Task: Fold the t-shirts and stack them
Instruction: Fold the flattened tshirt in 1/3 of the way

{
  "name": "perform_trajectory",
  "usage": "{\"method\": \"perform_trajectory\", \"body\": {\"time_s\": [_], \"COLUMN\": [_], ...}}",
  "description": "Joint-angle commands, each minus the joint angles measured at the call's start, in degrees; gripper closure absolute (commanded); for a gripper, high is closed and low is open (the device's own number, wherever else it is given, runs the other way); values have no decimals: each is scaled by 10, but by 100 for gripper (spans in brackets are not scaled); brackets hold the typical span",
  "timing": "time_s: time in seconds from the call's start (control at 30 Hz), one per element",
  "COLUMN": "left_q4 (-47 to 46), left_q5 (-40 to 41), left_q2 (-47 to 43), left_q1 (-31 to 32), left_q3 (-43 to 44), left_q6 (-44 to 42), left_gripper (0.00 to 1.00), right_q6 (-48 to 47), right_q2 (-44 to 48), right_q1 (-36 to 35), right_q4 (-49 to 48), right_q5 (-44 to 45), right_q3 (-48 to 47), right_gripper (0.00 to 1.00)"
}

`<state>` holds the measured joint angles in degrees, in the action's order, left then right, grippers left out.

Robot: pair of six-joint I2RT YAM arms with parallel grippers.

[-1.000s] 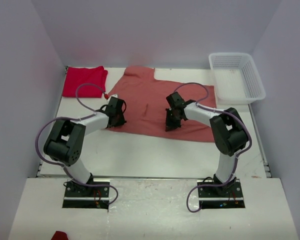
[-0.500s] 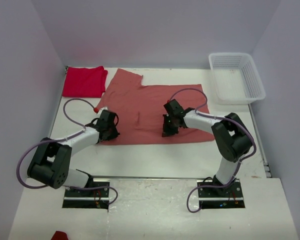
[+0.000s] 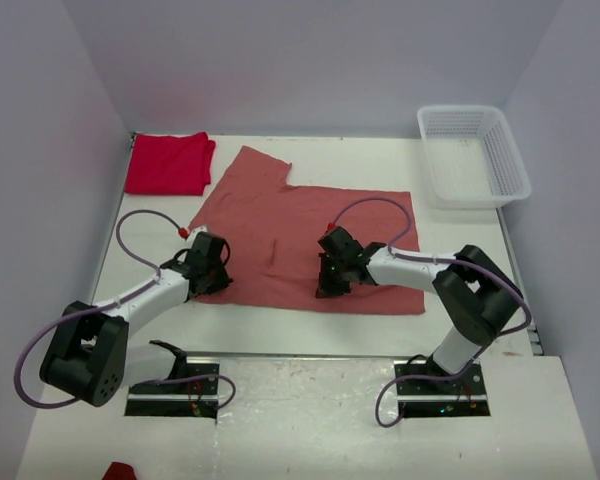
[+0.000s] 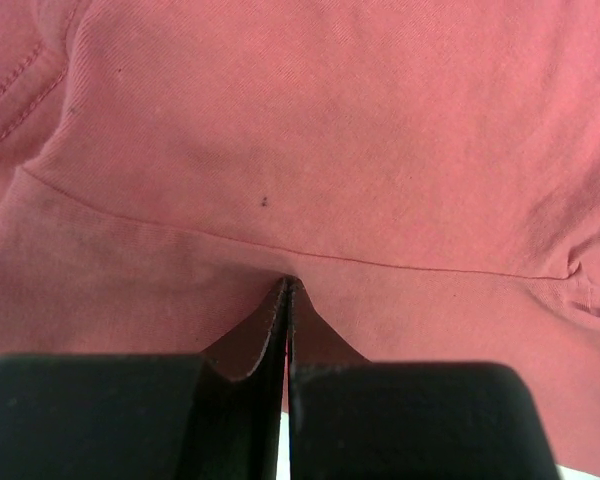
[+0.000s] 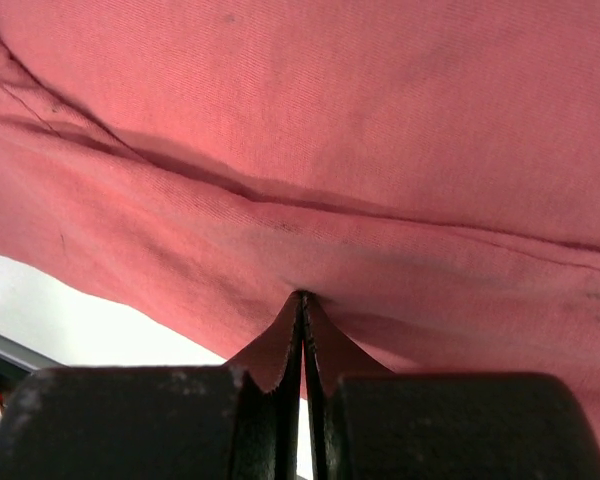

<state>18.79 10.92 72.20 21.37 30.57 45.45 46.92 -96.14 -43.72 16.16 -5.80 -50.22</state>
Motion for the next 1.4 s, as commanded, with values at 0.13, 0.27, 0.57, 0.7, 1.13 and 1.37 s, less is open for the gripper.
{"method": "perform_trajectory", "body": {"time_s": [0.13, 0.27, 0.57, 0.7, 1.13, 1.37], "left_q4": [61, 74, 93, 103, 129, 132], "left_q5": [3, -3, -6, -3, -8, -8], "left_q2": [-58, -98, -119, -132, -177, -187], "left_q1": [-4, 4, 30, 41, 80, 97], "left_q3": [-43, -57, -74, -77, -90, -94], "left_q6": [7, 18, 52, 65, 108, 119], "left_gripper": [100, 100, 100, 100, 100, 100], "right_q6": [58, 71, 97, 110, 137, 148], "right_q2": [17, 43, 76, 85, 97, 104], "right_q1": [-32, -36, -43, -55, -84, -97], "right_q4": [37, 35, 30, 24, 6, 4], "right_q5": [34, 40, 43, 42, 42, 47], "right_q3": [74, 98, 137, 154, 184, 202], "right_gripper": [100, 100, 100, 100, 100, 100]}}
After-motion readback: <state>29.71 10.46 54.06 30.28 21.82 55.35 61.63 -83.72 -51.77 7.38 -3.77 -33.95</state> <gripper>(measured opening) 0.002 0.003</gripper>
